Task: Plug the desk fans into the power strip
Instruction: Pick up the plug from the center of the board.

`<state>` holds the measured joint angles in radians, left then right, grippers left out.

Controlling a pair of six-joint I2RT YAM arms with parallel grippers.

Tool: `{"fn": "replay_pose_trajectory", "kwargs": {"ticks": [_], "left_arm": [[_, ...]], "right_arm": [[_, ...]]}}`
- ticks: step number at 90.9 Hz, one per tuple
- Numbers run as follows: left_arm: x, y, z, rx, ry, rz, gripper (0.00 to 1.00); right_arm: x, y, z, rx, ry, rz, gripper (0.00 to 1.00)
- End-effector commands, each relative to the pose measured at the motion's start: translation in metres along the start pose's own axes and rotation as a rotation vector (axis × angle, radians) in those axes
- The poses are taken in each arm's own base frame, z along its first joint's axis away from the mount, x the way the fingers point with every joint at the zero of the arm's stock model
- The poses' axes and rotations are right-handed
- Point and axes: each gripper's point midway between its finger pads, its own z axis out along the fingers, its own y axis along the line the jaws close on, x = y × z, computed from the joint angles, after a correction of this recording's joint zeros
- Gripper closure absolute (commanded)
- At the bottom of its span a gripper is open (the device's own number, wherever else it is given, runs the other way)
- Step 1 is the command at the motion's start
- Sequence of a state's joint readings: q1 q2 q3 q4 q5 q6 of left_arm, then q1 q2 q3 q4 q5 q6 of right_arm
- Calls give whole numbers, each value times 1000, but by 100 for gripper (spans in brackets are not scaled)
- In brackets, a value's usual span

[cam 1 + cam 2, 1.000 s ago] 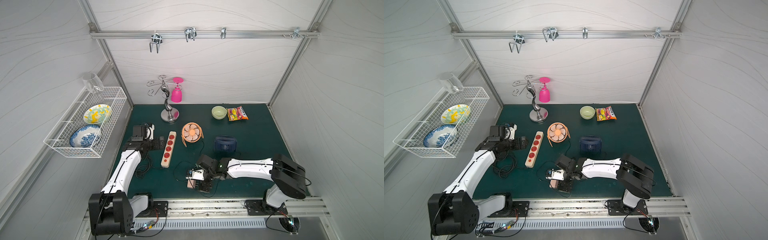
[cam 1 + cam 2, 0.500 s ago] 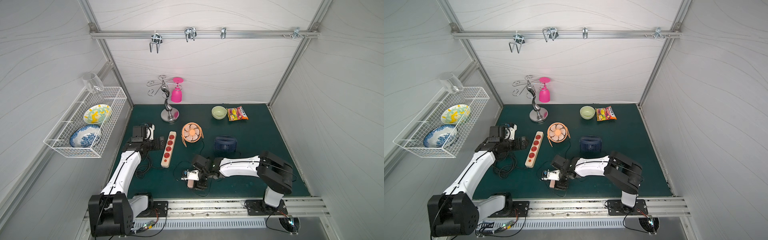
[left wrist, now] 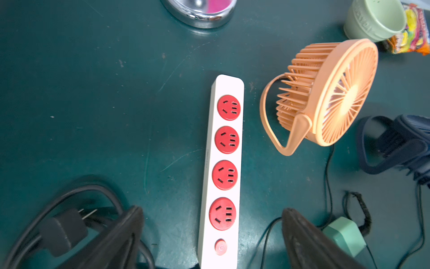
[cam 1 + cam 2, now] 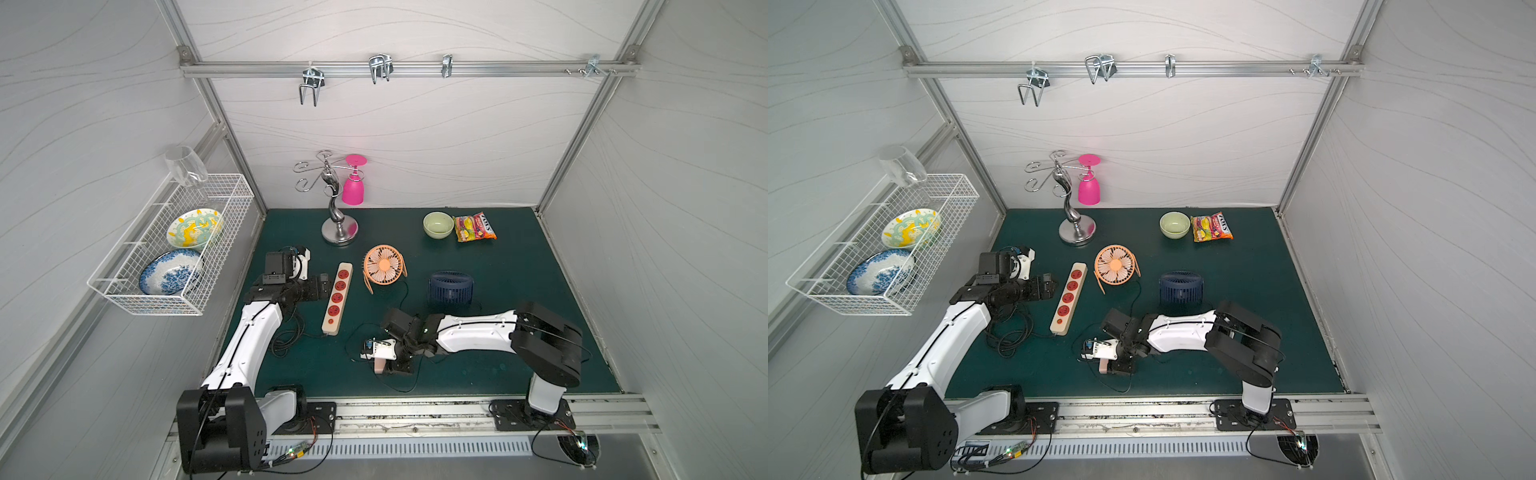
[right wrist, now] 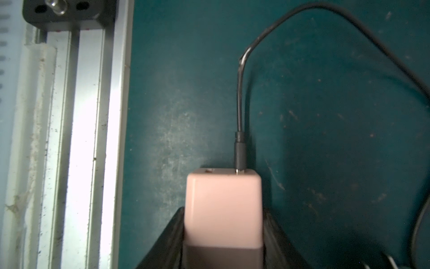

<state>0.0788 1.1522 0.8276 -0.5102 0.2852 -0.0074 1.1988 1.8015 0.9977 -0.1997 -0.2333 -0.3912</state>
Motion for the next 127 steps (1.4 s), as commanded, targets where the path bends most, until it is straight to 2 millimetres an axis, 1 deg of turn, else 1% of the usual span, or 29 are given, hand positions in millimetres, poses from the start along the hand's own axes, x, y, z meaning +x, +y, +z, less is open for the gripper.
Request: {"fn": "replay_pose_trajectory", "kwargs": {"ticks": [1, 13, 25, 30, 38, 50, 58, 67, 77, 82, 90, 99, 113, 127], "left_arm": [[-18, -19, -16, 88, -34, 71, 8], [-22, -30, -25, 134, -38, 99, 5], [-25, -43, -35, 175, -28, 180, 3], [-24, -52, -38, 217, -24, 217, 2], [-24, -69, -48, 305, -27, 250, 1], [-17, -97, -62, 430, -9, 337, 0], [-15, -108, -70, 475, -8, 400, 0], [-15, -123, -83, 539, -12, 460, 0], [-5, -143, -98, 642, -17, 574, 0], [-2, -149, -104, 671, -28, 636, 0], [0, -156, -111, 703, -60, 709, 0], [2, -160, -109, 708, -87, 797, 0], [2, -172, -115, 761, -128, 907, 0], [11, -185, -116, 838, -151, 1043, 0]], "right_arm": [[-5, 0, -14, -1, -11, -6, 84], [-16, -8, -32, 29, -59, -6, 90], [-31, -16, -58, 54, -133, -6, 92], [-37, -22, -68, 60, -171, 9, 93], [-41, -30, -81, 60, -213, 52, 93], [-45, -38, -99, 57, -269, 70, 93], [-46, -43, -111, 23, -312, 110, 92], [-48, -47, -125, -9, -352, 137, 92], [-55, -52, -139, -22, -403, 151, 93], [-57, -54, -144, -31, -426, 163, 93], [-60, -51, -151, -43, -457, 124, 93], [-61, -55, -157, -16, -485, 102, 95], [-64, -55, -165, -7, -519, 64, 96], [-65, -59, -168, 28, -548, 36, 97]]}}
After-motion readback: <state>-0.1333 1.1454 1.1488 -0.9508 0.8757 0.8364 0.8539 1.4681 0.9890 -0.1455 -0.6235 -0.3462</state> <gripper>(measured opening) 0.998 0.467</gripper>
